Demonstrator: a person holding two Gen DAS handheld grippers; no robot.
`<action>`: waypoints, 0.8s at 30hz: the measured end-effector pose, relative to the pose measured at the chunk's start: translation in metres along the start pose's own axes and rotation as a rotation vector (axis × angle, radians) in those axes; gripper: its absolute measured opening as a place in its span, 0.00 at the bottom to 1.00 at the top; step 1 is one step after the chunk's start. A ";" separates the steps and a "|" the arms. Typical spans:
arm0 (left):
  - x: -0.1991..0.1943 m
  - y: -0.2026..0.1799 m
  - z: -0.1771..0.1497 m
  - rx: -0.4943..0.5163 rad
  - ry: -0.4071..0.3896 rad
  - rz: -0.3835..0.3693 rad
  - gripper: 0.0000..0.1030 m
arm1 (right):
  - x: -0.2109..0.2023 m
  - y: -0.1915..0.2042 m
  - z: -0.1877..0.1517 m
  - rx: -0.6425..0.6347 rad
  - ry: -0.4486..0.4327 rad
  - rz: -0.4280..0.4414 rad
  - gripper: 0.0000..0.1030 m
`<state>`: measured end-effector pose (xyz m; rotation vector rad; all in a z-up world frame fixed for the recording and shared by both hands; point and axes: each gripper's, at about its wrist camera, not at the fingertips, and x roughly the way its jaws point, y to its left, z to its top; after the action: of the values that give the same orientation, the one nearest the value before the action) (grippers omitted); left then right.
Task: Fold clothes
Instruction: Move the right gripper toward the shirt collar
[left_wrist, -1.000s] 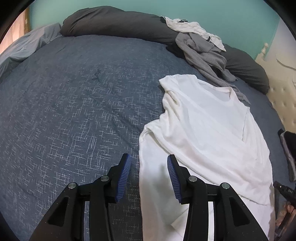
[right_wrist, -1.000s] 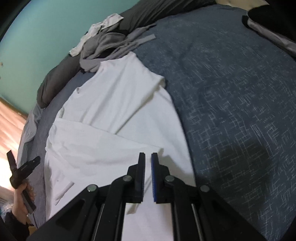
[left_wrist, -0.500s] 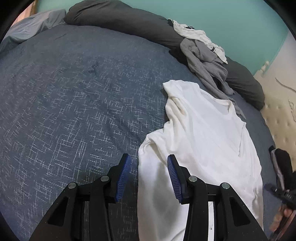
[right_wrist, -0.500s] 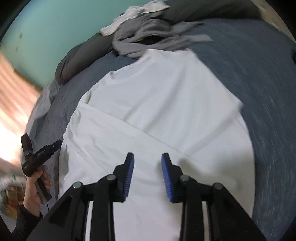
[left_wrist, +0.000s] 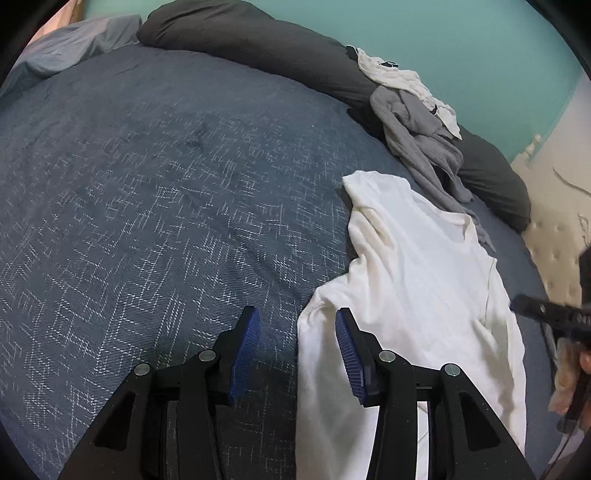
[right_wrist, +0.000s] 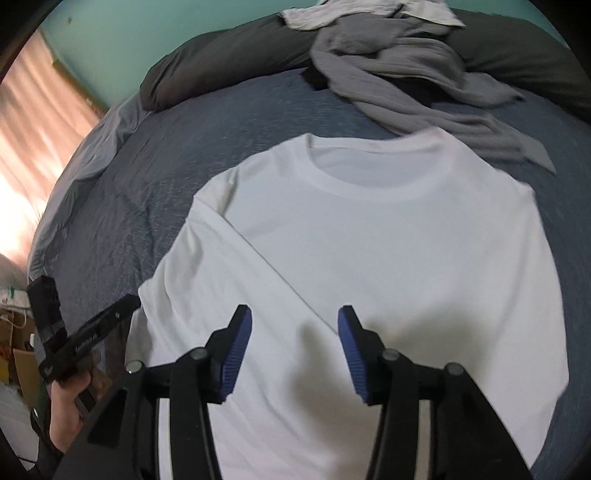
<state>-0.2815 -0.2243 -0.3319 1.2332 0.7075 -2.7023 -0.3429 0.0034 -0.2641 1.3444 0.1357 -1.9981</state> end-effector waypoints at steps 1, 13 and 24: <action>0.000 -0.001 0.000 0.006 -0.002 0.002 0.48 | 0.005 0.006 0.006 -0.011 0.003 0.001 0.48; 0.007 0.002 0.001 0.014 0.002 -0.018 0.48 | 0.066 0.083 0.070 -0.189 0.041 0.007 0.48; 0.007 0.007 -0.002 -0.001 0.014 -0.030 0.48 | 0.112 0.140 0.106 -0.334 0.039 -0.054 0.48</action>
<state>-0.2831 -0.2284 -0.3411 1.2531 0.7347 -2.7200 -0.3620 -0.2043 -0.2701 1.1739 0.5052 -1.8921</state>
